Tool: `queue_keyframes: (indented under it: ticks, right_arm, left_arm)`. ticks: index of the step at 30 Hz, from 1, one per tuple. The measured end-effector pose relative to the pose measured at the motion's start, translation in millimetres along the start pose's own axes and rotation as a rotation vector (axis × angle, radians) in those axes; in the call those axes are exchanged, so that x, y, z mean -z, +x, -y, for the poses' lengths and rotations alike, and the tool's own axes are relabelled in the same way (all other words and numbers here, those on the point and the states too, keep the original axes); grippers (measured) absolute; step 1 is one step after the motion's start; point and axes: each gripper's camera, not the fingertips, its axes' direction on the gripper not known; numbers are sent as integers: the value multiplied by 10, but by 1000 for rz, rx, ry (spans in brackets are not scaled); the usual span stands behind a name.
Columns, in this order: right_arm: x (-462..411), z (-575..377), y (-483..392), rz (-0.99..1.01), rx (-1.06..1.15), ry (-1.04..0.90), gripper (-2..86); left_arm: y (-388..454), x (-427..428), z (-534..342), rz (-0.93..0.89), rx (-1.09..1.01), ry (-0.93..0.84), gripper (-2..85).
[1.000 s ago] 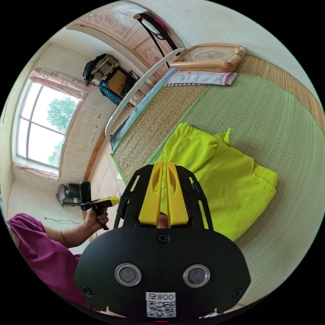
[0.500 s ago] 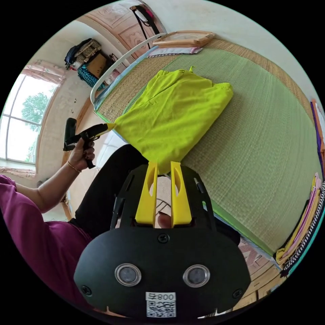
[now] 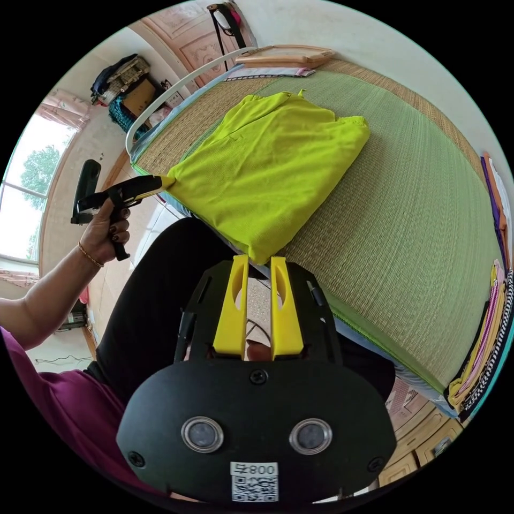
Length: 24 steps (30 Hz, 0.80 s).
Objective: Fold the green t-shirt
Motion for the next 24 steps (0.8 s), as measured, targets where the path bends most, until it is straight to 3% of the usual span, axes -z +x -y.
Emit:
queue_keyframes:
  ticks: [24]
  right_arm:
    - [-358,-717,-266,-132,167,-66,10]
  left_arm:
    - [168,-585,51,43,21,-50,0]
